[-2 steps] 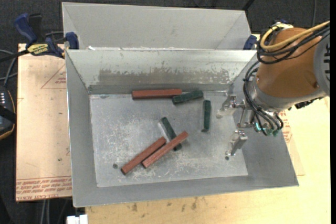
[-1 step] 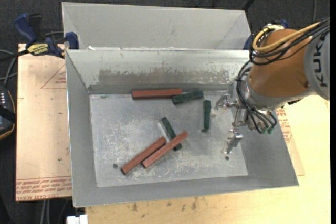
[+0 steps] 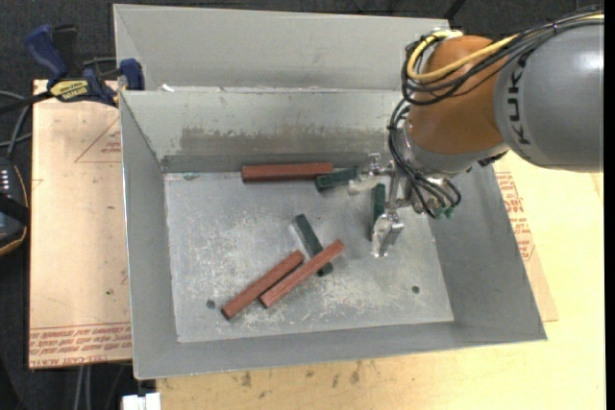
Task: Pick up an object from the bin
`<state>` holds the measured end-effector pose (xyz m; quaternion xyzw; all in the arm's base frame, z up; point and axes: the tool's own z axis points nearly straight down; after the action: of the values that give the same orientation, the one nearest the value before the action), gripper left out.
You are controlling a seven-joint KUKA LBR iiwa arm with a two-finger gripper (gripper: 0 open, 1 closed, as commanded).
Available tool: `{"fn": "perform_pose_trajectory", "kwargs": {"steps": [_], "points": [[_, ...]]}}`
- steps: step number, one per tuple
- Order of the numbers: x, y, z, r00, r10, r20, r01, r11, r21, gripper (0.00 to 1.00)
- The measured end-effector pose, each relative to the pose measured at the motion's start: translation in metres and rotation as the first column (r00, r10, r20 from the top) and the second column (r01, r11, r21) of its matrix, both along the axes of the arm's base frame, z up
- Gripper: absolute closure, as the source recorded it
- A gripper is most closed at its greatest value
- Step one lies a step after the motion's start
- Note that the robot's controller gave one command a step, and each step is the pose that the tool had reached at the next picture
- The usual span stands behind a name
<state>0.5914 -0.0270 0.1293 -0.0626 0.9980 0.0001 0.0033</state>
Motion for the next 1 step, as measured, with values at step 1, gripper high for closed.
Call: {"fn": "perform_pose_trajectory", "kwargs": {"steps": [1], "points": [[-0.005, 0.0147, -0.0396, 0.99, 0.141, -0.003, -0.141, 0.99, 0.0, 0.0]]}}
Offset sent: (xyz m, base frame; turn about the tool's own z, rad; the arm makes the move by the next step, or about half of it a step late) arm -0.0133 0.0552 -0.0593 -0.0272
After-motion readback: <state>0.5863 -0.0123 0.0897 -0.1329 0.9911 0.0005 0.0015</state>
